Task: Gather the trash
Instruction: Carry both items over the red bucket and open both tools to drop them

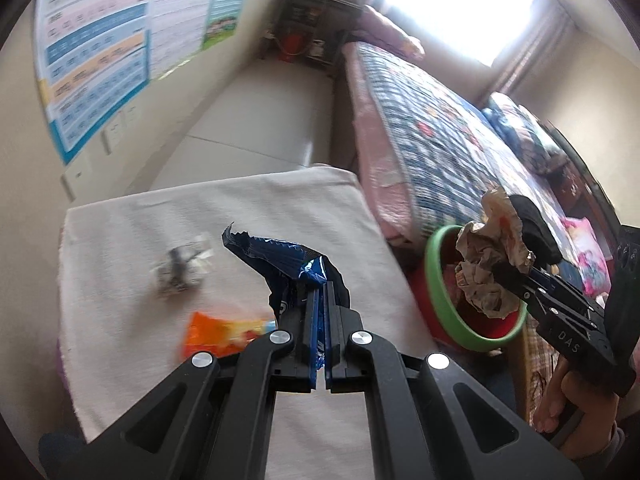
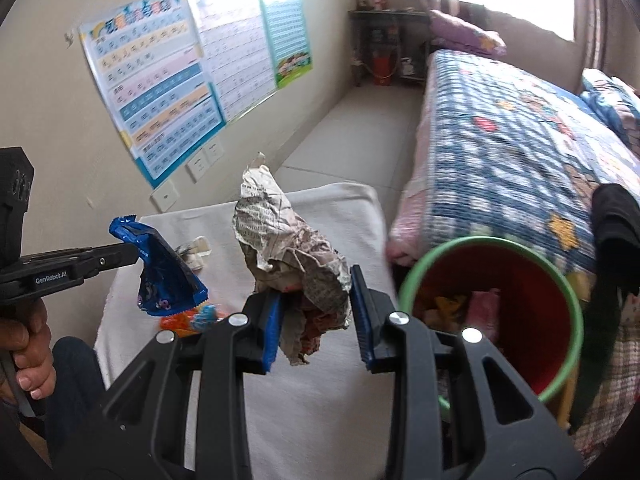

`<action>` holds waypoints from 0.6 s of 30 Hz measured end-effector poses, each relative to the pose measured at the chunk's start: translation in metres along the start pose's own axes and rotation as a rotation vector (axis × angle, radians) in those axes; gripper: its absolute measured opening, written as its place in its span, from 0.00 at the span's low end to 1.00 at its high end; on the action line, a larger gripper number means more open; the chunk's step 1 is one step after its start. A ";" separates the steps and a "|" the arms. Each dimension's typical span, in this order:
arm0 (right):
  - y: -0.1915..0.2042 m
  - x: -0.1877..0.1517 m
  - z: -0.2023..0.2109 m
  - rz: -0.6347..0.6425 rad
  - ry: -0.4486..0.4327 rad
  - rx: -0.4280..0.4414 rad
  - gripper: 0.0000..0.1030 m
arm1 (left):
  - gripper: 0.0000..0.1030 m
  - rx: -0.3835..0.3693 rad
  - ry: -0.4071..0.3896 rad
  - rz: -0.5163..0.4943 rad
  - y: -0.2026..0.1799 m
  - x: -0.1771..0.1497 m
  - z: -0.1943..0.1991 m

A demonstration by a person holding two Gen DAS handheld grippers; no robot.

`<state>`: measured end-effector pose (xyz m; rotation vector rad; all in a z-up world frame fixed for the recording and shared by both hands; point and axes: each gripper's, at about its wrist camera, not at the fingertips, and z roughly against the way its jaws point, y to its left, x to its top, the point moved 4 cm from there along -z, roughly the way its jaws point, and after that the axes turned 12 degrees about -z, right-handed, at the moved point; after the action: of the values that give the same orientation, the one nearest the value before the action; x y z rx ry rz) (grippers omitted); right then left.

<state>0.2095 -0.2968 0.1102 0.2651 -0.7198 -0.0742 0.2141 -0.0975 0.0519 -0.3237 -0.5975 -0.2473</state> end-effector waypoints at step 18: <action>-0.134 0.006 0.044 -0.189 -0.081 -0.172 0.30 | 0.00 -0.157 0.019 -0.218 -0.141 0.054 -0.039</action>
<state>0.1877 -0.4368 0.1103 0.1654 -0.7627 -0.3264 0.2325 -0.2486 0.0850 -0.4075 -0.5964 -0.5085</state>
